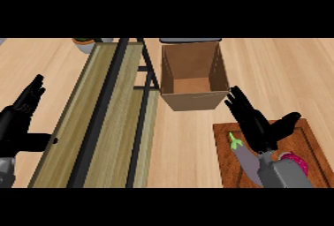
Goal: Pick the cupcake from the cutting board and place it in the cardboard box
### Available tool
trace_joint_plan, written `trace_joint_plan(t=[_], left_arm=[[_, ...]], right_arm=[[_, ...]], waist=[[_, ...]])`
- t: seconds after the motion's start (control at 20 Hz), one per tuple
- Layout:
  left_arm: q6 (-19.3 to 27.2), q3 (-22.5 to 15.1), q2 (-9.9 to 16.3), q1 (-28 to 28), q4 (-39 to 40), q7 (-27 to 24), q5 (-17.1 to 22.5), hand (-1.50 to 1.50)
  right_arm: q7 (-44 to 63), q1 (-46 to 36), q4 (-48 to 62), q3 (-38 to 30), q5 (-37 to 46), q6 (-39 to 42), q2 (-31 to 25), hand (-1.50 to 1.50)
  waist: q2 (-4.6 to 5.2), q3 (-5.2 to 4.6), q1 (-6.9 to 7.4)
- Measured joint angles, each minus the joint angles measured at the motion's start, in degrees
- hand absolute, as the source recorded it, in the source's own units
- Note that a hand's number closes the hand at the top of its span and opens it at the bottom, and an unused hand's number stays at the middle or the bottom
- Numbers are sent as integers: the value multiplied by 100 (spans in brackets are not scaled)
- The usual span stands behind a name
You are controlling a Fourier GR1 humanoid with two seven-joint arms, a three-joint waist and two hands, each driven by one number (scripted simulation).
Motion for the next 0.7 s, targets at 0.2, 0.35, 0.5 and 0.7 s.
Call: trace_joint_plan(t=[0.2,0.35,0.5,0.7], left_arm=[[204,116,246,141,147,87,-314,0],[372,125,307,190,375,226,-510,0],[413,93,301,269,536,330,-569,0],[548,63,229,242,690,415,-685,0]], right_arm=[[-173,-16,-141,12,-240,1060,-453,-150],[-364,-253,-479,77,-70,1962,-1133,-150],[-888,-531,-827,247,919,2394,-1931,-150],[-2429,-59,-361,140,1263,3263,-2480,-150]], waist=[[91,-293,-121],[7,-395,-187],[37,-477,-265],[33,-477,-281]])
